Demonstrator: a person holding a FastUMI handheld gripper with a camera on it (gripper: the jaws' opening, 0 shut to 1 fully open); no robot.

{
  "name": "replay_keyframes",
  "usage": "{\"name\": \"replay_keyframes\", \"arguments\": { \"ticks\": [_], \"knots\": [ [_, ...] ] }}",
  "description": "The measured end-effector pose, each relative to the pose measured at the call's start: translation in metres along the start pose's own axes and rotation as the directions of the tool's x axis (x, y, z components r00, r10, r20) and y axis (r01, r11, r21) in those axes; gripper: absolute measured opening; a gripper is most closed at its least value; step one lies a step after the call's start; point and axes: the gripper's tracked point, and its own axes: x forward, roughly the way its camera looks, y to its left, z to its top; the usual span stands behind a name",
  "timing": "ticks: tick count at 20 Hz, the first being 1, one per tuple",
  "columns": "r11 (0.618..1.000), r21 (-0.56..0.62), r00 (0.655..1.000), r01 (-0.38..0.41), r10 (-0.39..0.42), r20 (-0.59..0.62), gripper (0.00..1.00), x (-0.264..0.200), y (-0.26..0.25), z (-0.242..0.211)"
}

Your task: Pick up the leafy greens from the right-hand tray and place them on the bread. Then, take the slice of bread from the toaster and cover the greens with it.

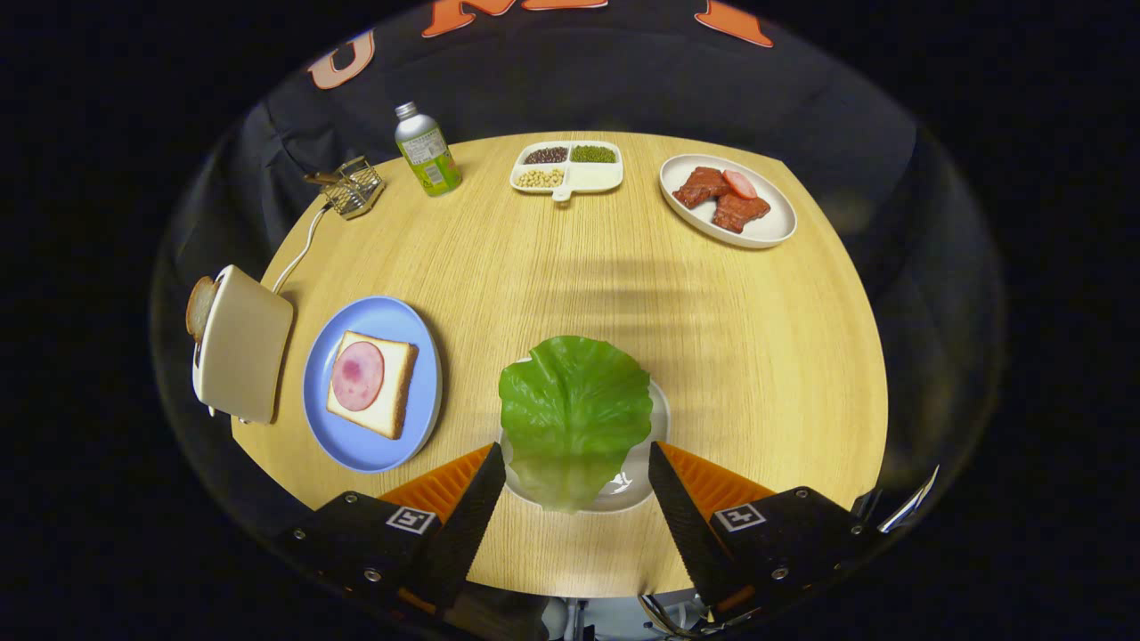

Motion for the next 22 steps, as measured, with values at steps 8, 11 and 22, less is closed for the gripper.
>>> {"name": "replay_keyframes", "arguments": {
  "ticks": [8, 11, 22],
  "knots": [
    [0.996, 0.08, 0.992, 0.039, -0.029, -0.121, 0.97, 0.046, -0.001, -0.004],
    [0.996, 0.069, 0.99, 0.048, -0.038, -0.134, 0.96, 0.055, 0.002, -0.001],
    [0.999, 0.04, 0.99, 0.037, -0.031, -0.138, 0.88, 0.073, 0.001, -0.009]
  ]
}}
